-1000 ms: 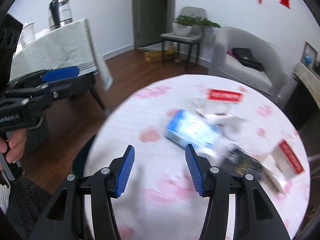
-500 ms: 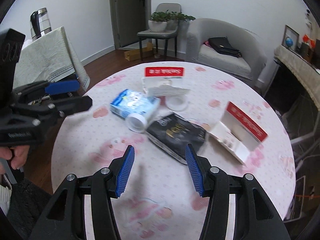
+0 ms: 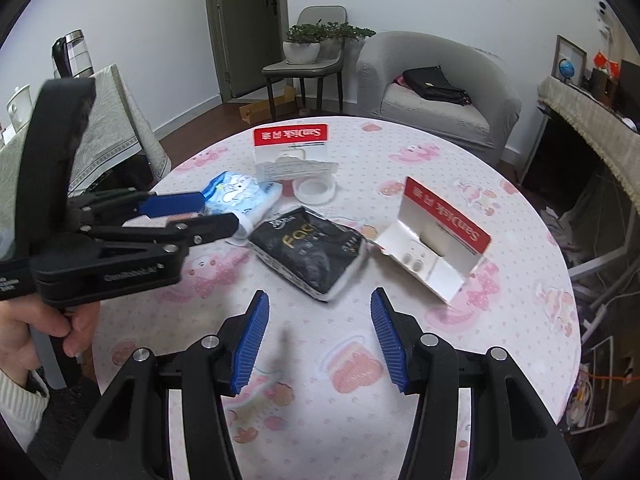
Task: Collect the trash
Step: 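Move both tools back over the table toward the remaining items, then close the left gripper on the white tape roll while the right gripper grasps the black tissue packet, then carry the tape roll and black packet over the green bin with both grippers, then open the left gripper over the bin while the right gripper releases the black packet into it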
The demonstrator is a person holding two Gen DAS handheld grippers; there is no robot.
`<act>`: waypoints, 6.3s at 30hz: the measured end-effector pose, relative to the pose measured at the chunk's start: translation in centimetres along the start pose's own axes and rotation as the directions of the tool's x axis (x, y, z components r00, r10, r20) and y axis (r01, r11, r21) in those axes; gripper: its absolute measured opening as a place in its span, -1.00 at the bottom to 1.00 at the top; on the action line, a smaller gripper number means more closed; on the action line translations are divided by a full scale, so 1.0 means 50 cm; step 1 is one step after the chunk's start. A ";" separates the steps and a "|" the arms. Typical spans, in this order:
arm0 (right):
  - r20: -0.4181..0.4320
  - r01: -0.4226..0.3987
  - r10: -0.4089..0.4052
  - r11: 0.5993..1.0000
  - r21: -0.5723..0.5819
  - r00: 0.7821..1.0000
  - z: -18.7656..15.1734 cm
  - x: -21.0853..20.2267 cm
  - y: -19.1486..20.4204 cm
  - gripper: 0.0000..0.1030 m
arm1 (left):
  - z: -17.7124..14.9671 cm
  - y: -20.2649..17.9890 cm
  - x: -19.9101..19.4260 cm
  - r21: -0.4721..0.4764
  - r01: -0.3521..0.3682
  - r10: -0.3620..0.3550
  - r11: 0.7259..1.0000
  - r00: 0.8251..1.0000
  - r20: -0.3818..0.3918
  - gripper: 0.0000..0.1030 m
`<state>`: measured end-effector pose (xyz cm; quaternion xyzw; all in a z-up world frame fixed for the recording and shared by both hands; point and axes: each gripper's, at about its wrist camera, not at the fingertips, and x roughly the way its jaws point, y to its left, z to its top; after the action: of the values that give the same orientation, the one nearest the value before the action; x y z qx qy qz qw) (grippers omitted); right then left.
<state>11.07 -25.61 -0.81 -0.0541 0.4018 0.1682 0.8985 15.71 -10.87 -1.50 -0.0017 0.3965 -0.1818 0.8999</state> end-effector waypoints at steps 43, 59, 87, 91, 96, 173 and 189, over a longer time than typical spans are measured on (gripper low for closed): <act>-0.082 -0.031 0.032 0.999 0.018 0.996 0.045 0.121 0.013 0.75 | -0.005 0.068 -0.042 0.000 0.002 -0.002 1.000 1.000 0.014 -0.40; -0.044 0.056 -0.054 0.998 0.041 0.998 0.087 0.133 0.042 0.52 | -0.026 0.136 -0.084 0.002 -0.031 0.031 1.000 0.999 0.022 -0.40; 0.066 -0.101 0.105 0.993 -0.067 0.992 0.186 0.105 0.269 0.52 | -0.100 0.329 -0.150 -0.096 -0.124 0.124 0.988 0.992 -0.007 -0.40; 0.063 -0.132 0.138 0.987 -0.095 0.988 0.193 0.120 0.317 0.52 | -0.126 0.366 -0.145 -0.104 -0.151 0.148 0.983 0.988 -0.036 -0.40; 0.049 -0.163 0.171 0.978 -0.128 0.984 0.199 0.140 0.372 0.52 | -0.162 0.416 -0.140 -0.117 -0.185 0.177 0.976 0.981 -0.078 -0.40; -0.360 -0.304 0.203 0.919 -0.251 0.911 0.029 0.502 0.670 0.53 | -0.206 0.573 -0.300 -0.164 -0.289 0.293 0.943 0.956 0.000 -0.17; -0.474 -0.341 0.172 0.891 -0.298 0.864 -0.051 0.497 0.664 0.70 | -0.142 0.499 -0.321 -0.136 -0.245 0.257 0.960 0.963 0.082 -0.33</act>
<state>13.21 11.33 -19.66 -0.2046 0.5562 0.3451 0.7278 8.82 18.72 1.42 -0.0167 0.3591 -0.0405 0.9323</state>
